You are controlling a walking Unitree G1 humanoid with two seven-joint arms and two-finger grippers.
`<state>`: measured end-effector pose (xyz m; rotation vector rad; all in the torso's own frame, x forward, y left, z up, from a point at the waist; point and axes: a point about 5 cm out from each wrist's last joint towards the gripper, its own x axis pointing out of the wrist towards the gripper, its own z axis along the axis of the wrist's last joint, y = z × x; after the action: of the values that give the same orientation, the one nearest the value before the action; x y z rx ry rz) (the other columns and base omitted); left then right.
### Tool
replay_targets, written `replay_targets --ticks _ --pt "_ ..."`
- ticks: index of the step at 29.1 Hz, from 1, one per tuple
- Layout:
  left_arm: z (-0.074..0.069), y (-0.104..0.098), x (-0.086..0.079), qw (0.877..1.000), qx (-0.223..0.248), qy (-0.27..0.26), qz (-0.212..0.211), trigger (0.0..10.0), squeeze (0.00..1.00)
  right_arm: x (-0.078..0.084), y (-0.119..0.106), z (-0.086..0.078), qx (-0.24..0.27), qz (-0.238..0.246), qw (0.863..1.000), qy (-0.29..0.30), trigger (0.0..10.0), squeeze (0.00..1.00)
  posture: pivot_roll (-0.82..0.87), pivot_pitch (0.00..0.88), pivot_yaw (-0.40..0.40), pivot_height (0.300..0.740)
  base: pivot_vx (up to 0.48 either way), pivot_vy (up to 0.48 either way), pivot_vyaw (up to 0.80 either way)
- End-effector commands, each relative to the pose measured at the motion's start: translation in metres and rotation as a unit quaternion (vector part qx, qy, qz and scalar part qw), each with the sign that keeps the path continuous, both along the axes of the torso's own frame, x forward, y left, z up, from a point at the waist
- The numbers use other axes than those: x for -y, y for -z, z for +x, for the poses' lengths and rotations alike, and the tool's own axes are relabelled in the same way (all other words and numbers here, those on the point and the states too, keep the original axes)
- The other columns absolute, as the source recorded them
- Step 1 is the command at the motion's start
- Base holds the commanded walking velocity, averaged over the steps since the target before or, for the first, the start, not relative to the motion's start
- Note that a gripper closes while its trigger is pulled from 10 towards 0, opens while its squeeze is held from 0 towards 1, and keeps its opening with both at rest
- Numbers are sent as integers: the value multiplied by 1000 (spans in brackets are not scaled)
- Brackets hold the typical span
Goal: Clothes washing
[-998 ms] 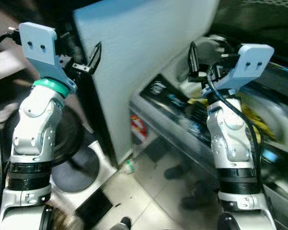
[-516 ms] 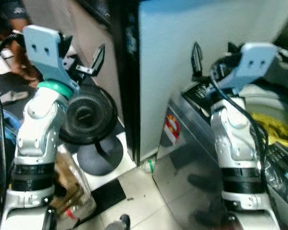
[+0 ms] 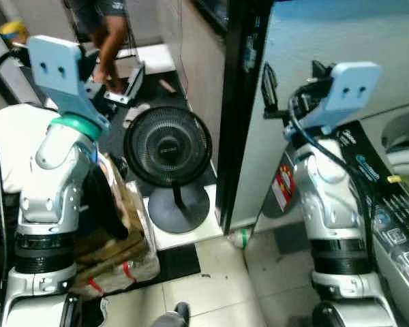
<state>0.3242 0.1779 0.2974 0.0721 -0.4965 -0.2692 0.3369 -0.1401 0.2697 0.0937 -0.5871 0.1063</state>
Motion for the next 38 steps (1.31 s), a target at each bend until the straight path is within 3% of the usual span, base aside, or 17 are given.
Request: replay_targets --ticks 1,27,38 --pt "0 4 -3 1000 -9 -7 0 10000 0 -5 3 0 -5 0 1000 -10 10000 0 63 0 61 740 0 0 763" --pt "2 2 -5 1000 -9 -15 6 10000 0 -10 2 -1 -1 3 1000 -22 10000 0 65 0 67 740 0 0 759" --pt "3 1 -6 1000 -7 -22 12 10000 0 -13 0 -3 5 21 999 -40 10000 0 66 0 71 740 453 0 0"
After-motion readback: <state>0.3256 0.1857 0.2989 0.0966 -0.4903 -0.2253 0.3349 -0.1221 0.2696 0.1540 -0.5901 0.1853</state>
